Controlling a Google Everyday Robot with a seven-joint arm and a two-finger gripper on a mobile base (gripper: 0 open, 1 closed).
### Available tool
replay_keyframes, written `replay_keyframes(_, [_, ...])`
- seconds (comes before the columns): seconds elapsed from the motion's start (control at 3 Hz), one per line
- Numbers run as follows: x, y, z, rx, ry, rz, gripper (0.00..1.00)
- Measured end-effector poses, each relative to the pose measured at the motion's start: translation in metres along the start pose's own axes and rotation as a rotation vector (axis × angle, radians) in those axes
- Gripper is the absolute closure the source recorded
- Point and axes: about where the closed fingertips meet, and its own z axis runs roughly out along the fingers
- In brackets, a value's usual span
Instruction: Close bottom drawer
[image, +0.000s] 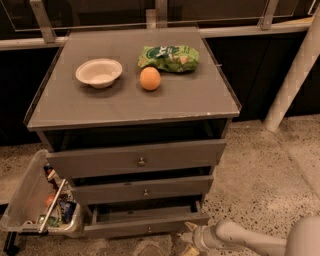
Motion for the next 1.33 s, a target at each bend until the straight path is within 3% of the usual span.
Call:
replay_keyframes(0.67, [-0.043, -0.05, 0.021, 0.056, -0.01, -0.134, 0.65])
replay_keyframes(1.0, [-0.055, -0.103, 0.015, 0.166, 0.012, -0.155, 0.88])
replay_keyframes(1.33, [-0.056, -0.106, 0.015, 0.177, 0.012, -0.156, 0.87])
